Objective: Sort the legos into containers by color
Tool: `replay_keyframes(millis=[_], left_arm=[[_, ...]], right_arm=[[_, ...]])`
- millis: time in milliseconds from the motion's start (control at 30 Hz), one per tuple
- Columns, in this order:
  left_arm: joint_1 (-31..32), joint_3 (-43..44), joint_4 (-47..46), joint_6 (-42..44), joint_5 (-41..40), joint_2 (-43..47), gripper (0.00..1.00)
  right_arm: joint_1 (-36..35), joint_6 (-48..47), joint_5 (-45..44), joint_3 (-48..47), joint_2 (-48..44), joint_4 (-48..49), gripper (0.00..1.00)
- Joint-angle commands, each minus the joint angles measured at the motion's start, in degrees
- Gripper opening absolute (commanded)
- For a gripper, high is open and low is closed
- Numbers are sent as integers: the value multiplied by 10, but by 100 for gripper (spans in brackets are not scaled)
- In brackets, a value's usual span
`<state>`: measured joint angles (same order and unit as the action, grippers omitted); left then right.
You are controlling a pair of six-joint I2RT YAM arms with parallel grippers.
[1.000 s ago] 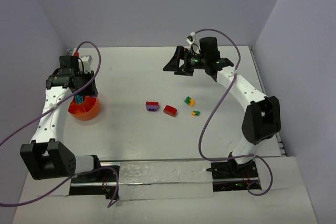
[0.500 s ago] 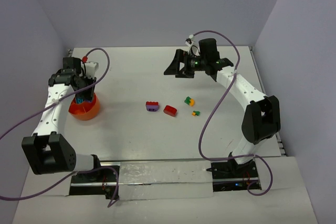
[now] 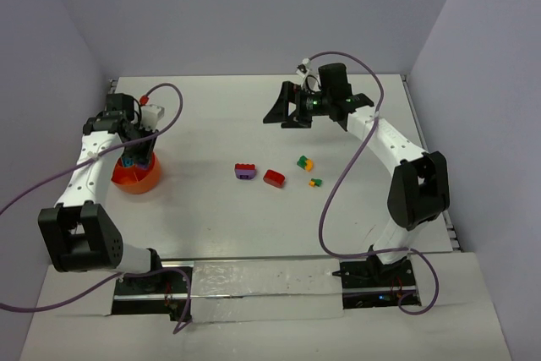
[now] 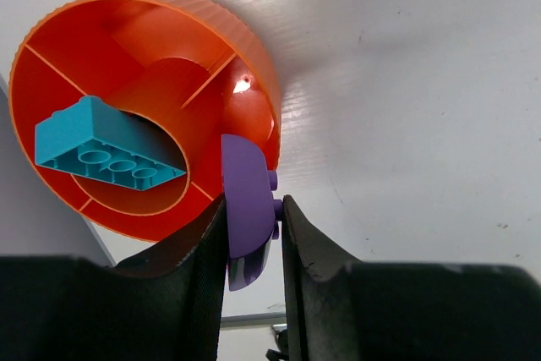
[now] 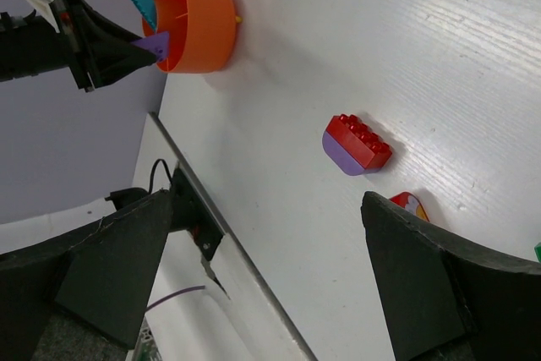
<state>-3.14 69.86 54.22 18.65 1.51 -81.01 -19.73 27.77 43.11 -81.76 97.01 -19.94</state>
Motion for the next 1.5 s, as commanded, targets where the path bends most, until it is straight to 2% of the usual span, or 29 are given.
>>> replay_keyframes(millis=[0,300,500,633,833,1100,1267,1467], left_arm=[[-5,-9,-6,10,-12,1,21],[-6,-8,-10,5,-12,-1,33],[-6,-4,-11,2,-21,-2,49],[-6,-1,-8,2,-28,0,55],[-6,26,4,-3,-14,9,56],[-5,81,26,-1,68,31,56],[-5,86,28,-2,133,53,56],[-5,72,23,7,217,84,56]], right_arm=[[-2,-8,14,-29,2,0,100],[-4,-12,17,-33,4,-4,100],[-3,-18,17,-33,3,-9,100],[-3,-19,18,-33,2,-8,100],[-7,-36,23,-36,3,-10,100],[-43,-137,-14,-51,7,-58,99],[-95,-232,-86,-84,33,-119,94],[-144,-271,-168,-84,46,-128,90]])
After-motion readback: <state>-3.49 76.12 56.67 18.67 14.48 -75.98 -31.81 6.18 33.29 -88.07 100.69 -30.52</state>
